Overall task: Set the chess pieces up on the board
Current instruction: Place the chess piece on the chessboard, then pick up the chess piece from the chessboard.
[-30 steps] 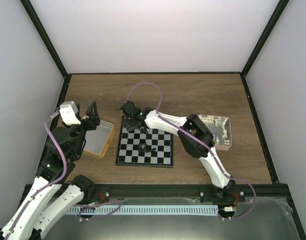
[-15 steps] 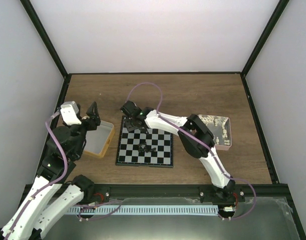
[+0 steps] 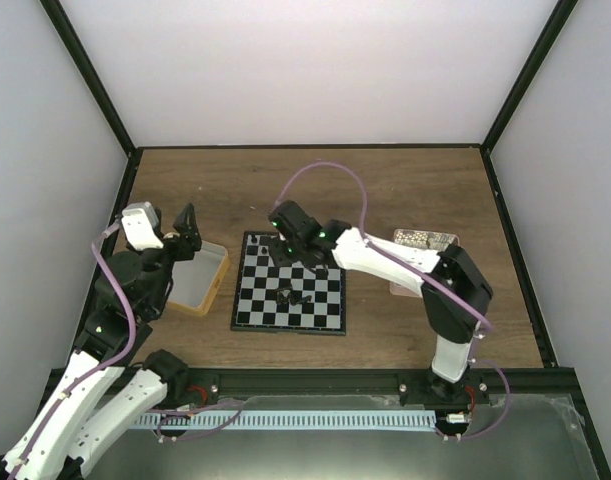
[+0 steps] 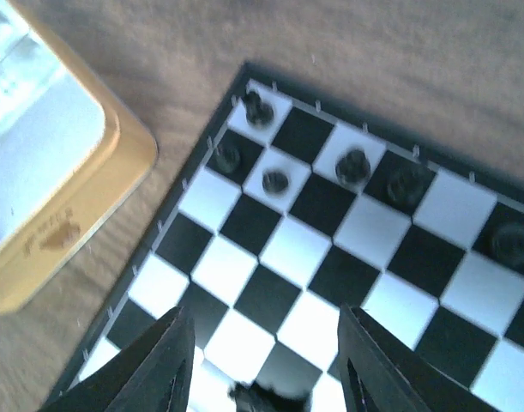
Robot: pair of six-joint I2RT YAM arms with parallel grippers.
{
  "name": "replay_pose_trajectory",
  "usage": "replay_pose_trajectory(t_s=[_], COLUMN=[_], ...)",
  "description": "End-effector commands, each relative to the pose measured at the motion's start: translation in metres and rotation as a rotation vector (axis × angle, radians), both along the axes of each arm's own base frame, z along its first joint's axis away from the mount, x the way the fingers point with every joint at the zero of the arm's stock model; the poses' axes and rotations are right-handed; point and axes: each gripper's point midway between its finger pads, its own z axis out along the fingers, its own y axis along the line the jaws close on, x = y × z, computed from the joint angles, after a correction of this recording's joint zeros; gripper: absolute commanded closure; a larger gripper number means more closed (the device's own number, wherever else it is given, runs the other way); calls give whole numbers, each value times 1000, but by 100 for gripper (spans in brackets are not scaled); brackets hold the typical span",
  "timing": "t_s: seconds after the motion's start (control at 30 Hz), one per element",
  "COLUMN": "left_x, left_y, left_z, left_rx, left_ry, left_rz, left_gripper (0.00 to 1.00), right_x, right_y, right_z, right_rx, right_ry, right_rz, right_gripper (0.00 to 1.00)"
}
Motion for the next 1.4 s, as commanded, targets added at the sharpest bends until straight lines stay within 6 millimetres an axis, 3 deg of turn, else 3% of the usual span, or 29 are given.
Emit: replay_pose_trajectory(t_s=[0.0,0.13,0.43,0.63,0.9,1.37], left_x=[0,1,2,2,2,3], left_y=[1,0,-1,-1,-1,-1], left_z=[1,-1,-3,-3,-4,-5], left_rx=[-15,-18,-19,-20,-18,-14], left_ry=[-6,-1,7,7,10,14], left_rz=[3,-1,-2,-3,-2,1], left_gripper=[24,24,24,24,24,24], right_x=[-35,-55,-86,-85,-89,-87], right_y=[-20,-32,-30,-38,-40,-39], right_z=[-21,-36,-49,-62,-72,-87], right_rx=[-28,-54,-89,-151,-166,-184], right_ry=[88,153,216,232,256,263], right_rz=[50,85,139,101,106,96], right_gripper=[52,54,61,71,77,77])
